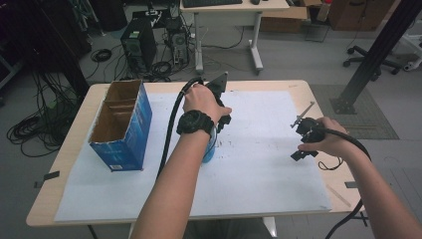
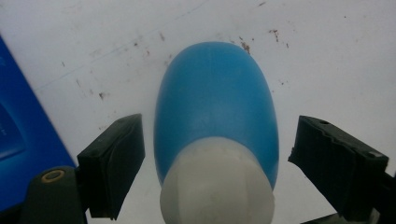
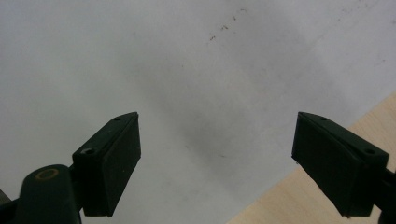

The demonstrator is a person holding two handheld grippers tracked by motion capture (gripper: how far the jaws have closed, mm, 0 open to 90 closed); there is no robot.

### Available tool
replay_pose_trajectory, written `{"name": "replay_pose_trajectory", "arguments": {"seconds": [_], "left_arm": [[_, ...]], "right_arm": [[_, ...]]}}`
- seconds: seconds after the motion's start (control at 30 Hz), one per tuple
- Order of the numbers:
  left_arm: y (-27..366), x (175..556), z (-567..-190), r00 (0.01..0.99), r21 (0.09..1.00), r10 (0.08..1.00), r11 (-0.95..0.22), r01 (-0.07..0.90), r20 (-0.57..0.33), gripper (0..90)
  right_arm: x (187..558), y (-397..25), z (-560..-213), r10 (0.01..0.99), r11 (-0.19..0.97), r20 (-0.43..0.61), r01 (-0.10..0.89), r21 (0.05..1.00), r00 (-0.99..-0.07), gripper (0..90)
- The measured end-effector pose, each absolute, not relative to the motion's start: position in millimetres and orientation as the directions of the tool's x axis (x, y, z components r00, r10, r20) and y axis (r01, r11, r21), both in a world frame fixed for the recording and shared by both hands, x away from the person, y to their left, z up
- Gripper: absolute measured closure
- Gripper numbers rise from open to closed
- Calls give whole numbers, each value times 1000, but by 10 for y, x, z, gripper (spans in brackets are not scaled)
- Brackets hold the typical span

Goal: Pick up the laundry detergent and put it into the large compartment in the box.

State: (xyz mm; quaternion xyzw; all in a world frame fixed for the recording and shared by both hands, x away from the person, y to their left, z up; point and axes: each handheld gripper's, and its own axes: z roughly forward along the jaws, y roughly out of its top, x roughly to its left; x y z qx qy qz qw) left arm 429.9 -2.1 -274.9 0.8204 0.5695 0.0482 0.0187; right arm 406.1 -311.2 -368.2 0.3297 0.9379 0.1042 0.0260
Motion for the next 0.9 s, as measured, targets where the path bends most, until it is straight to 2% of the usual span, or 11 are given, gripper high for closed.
{"name": "replay_pose_trajectory", "arguments": {"seconds": [0.3, 0.9], "left_arm": [[-3, 4304, -2835, 329, 71, 943, -331, 941, 47, 204], [25, 4320, -2911, 295, 66, 955, -297, 952, 43, 319]], "right_arm": [[4061, -3121, -3696, 627, 759, 21, 616, 211, -779, 157], [4068, -3094, -3695, 621, 762, 23, 611, 214, -783, 156]]}}
